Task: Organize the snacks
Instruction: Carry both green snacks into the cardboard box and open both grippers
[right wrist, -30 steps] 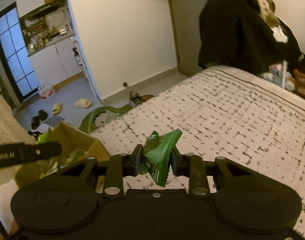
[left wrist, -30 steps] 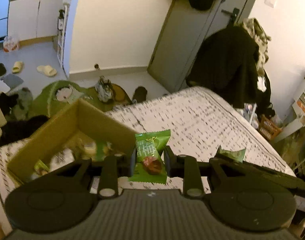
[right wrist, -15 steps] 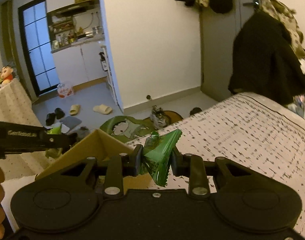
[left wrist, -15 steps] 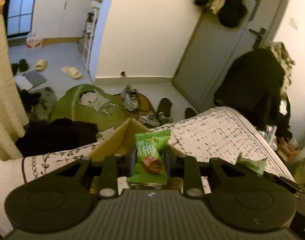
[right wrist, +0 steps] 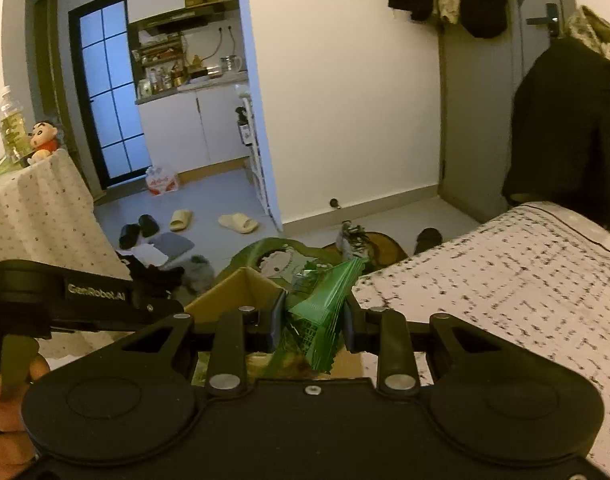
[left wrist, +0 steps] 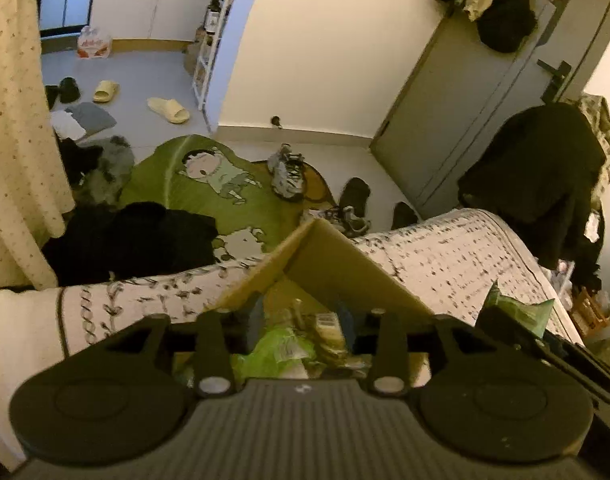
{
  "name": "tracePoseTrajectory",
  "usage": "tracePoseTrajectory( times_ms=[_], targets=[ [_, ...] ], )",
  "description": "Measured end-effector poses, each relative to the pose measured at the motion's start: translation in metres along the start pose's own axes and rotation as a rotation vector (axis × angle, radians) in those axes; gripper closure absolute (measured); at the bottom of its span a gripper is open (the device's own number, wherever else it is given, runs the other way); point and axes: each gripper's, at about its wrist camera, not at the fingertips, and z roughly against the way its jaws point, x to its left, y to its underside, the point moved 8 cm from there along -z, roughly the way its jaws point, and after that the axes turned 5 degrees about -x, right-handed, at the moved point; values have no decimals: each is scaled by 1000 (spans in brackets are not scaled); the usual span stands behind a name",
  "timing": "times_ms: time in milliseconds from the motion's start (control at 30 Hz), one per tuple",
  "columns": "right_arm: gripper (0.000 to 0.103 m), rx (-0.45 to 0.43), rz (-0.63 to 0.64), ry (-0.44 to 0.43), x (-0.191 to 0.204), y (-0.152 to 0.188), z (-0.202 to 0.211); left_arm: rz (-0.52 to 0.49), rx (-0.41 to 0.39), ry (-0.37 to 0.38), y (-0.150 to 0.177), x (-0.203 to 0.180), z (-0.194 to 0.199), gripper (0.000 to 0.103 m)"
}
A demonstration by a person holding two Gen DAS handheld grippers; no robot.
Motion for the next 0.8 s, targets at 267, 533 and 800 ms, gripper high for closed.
tracePoseTrajectory(
  times_ms=[267, 533, 800],
  targets=[
    [71, 42, -9, -74, 24, 9, -6, 31, -33, -46, -18, 22, 8, 45],
    [33, 10, -95, -14, 11, 9, 27, 11, -6, -11, -16, 21, 22, 31],
    [23, 23, -50, 80, 10, 14, 58, -24, 2, 23, -14, 14, 47, 21]
  ],
)
